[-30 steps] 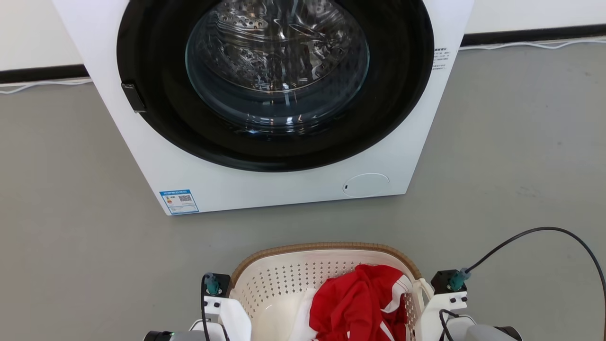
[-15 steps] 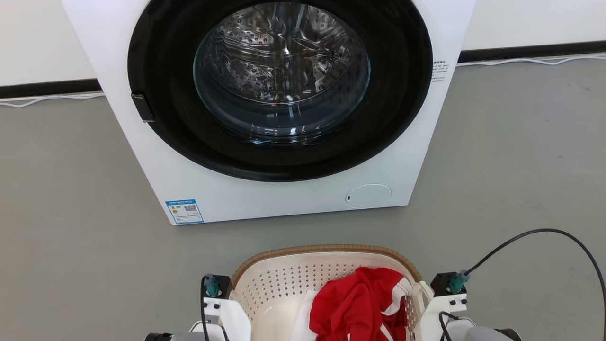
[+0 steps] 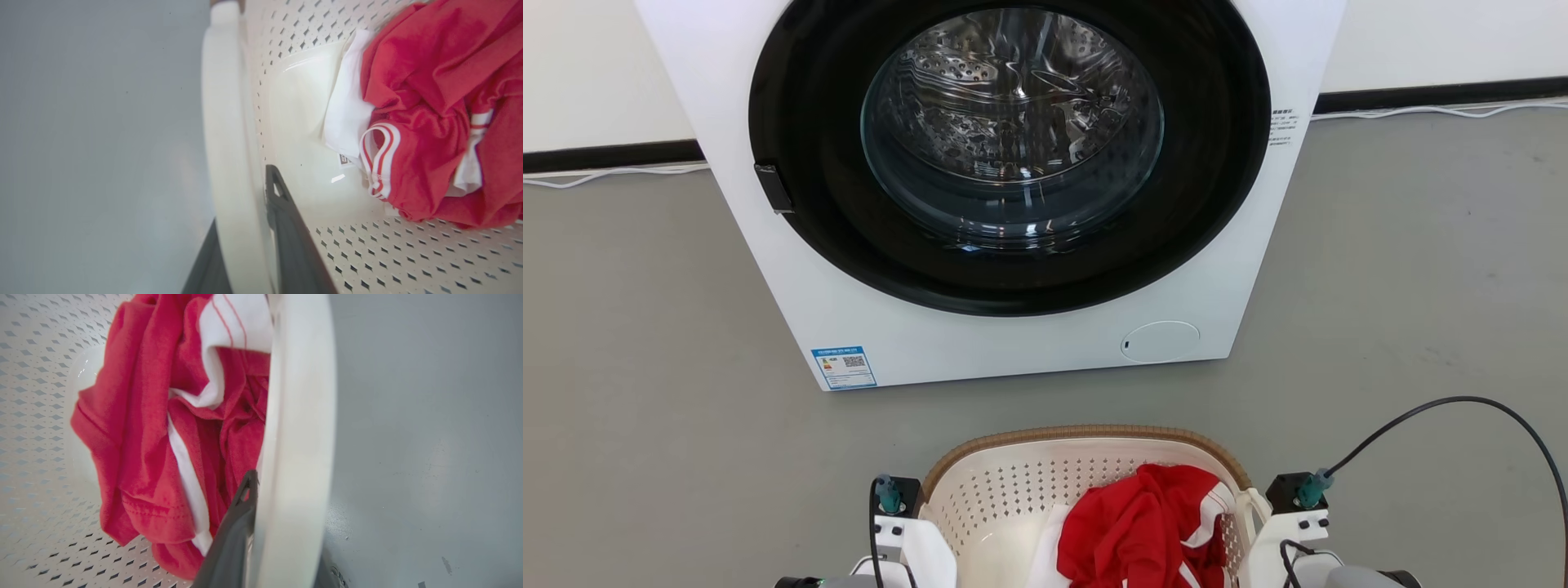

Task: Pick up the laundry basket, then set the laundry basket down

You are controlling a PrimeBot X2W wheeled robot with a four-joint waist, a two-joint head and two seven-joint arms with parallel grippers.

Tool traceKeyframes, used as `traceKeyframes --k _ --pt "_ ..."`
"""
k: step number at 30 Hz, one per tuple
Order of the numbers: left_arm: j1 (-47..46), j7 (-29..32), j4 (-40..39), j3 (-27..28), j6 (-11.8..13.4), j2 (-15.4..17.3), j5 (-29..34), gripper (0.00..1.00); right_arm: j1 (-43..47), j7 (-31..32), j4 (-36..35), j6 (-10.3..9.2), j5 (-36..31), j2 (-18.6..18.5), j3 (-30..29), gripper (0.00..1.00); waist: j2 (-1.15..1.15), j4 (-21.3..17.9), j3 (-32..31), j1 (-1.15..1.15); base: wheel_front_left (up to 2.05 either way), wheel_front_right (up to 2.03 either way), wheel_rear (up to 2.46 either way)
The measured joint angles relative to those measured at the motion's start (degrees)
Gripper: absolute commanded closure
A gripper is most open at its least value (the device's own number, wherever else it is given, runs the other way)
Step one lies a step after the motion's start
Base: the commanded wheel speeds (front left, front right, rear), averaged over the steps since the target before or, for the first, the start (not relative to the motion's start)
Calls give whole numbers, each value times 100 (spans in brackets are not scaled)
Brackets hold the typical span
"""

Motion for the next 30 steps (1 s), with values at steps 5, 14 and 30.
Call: traceKeyframes --k 5,14,30 --pt "0 0 2 -18 -24 1 -36 100 -1 0 10 0 33 0 53 100 0 -4 20 0 0 0 0" --pt "0 -3 0 -47 -24 1 -43 100 -2 -44 19 0 100 0 101 100 0 -5 104 0 0 0 0" --pt "-489 -643 -51 -26 246 13 -68 100 -626 -861 104 0 134 -2 113 100 0 -3 1060 0 0 0 0"
